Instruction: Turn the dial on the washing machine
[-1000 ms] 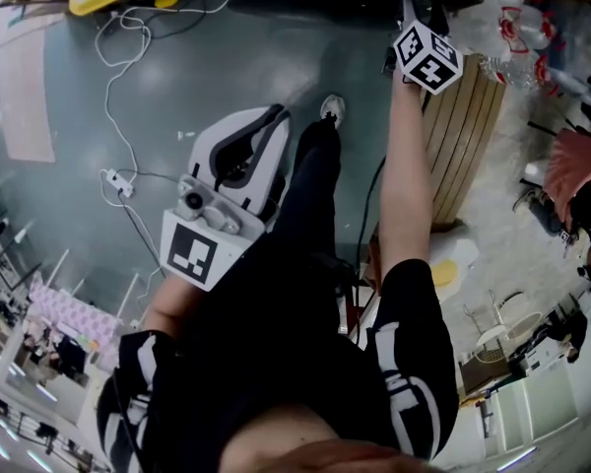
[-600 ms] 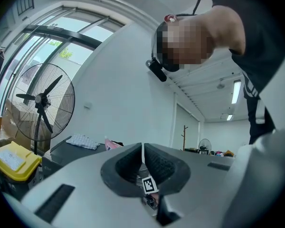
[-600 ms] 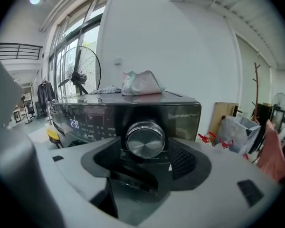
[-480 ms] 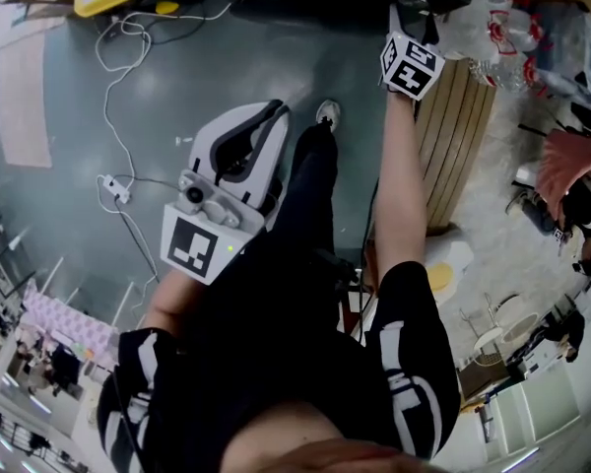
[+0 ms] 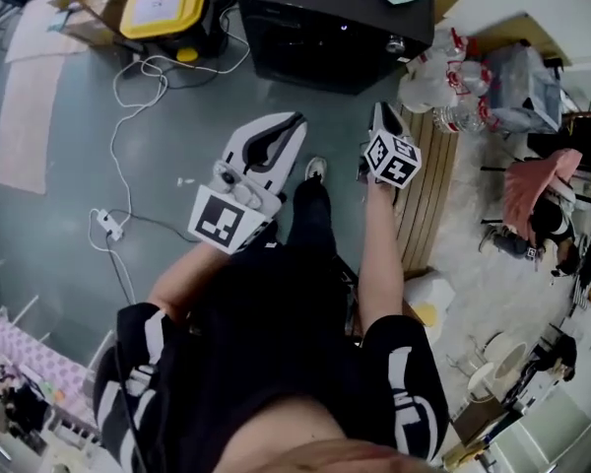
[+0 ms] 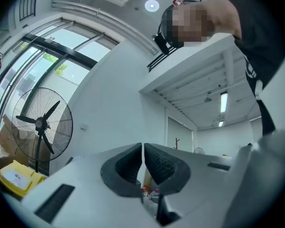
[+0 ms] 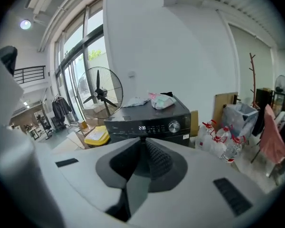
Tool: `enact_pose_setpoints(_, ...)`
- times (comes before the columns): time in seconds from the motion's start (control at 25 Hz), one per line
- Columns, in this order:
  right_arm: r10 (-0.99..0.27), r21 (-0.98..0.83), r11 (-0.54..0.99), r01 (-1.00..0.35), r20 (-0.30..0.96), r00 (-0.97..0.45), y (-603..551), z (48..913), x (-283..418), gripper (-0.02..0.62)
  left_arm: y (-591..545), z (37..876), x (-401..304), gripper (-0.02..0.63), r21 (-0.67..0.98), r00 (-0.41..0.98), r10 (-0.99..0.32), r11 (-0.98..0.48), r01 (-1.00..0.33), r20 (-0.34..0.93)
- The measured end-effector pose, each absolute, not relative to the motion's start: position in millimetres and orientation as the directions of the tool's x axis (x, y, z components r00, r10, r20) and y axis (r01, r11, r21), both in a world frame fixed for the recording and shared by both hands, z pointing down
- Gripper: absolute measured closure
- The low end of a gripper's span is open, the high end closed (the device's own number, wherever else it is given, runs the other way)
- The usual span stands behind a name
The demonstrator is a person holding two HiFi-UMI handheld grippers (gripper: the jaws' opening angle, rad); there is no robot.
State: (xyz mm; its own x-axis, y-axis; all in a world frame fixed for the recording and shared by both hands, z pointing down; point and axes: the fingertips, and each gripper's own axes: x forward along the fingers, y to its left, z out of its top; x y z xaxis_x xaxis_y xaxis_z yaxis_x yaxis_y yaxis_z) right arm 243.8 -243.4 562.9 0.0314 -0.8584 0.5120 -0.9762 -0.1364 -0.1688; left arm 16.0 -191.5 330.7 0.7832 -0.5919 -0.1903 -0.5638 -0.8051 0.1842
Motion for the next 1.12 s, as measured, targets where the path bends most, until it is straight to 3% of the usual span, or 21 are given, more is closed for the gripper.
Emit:
enact_pose_setpoints(0.32,-0.939,-0.209,-0.078,-0.975,0.343,0.002,-130.1,426.1,165.1,0.569,-135.9,296.8,-37.2,0.572,0.199,0.762,-0.622,-0.782,-0.591,-0.181)
enact_pose_setpoints(0.56,-0.966,-0.174,-0.031,-0.984,0.258,-0.015,-69.3,369.7,140.8,0.571,-113.3,292.4,-42.8,0.571,0.192,0.739,-0.649,-0.760,-0.621,-0.182)
enact_pose_setpoints(1.12,-0.978,-0.138,0.051,-0.989,0.196,-0.077,-74.6,347.1,157.0,0.571,-120.1,291.8,-3.4,0.571,0.148,0.758,-0.629,-0.777,-0.612,-0.172)
